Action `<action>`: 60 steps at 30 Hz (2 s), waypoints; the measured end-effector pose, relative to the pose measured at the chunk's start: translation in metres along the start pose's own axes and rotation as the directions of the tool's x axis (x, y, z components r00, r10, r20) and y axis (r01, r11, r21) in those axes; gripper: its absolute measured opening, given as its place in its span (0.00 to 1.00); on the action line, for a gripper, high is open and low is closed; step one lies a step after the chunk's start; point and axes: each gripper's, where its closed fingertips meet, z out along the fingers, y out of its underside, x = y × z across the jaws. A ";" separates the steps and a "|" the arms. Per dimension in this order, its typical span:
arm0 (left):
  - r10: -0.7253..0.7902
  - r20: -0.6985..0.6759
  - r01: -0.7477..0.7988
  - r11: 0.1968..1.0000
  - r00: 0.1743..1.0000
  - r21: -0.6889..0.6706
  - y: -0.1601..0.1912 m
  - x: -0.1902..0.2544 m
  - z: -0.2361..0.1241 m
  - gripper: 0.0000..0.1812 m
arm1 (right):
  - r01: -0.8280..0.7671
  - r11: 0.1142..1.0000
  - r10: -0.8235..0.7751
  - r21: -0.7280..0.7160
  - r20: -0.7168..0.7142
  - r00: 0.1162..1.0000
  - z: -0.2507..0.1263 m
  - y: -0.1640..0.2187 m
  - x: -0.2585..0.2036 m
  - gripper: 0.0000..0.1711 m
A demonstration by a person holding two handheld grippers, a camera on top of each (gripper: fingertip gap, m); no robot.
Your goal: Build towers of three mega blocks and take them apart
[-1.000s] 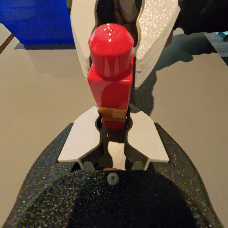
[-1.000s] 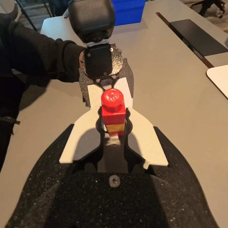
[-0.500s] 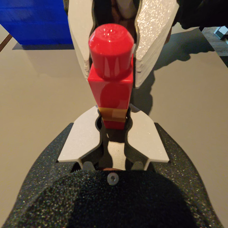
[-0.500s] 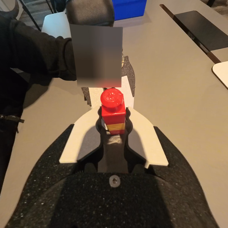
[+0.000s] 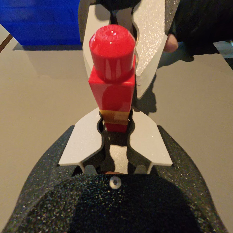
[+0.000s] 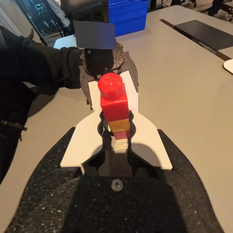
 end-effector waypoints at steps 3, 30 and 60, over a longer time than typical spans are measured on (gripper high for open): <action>-0.001 0.011 0.002 0.999 1.000 -0.037 0.005 0.000 0.002 0.21 | -0.002 1.000 0.002 0.009 -0.008 1.000 0.001 0.002 0.001 0.23; -0.178 -0.040 0.181 0.977 0.983 0.116 0.001 -0.009 -0.033 0.17 | -0.007 0.922 0.365 0.387 -0.865 0.345 -0.342 0.009 0.138 0.21; -0.153 -0.042 0.157 0.980 0.987 0.120 0.001 -0.005 -0.034 0.14 | -0.398 0.857 0.388 0.326 -0.918 0.082 -0.345 0.114 0.240 0.21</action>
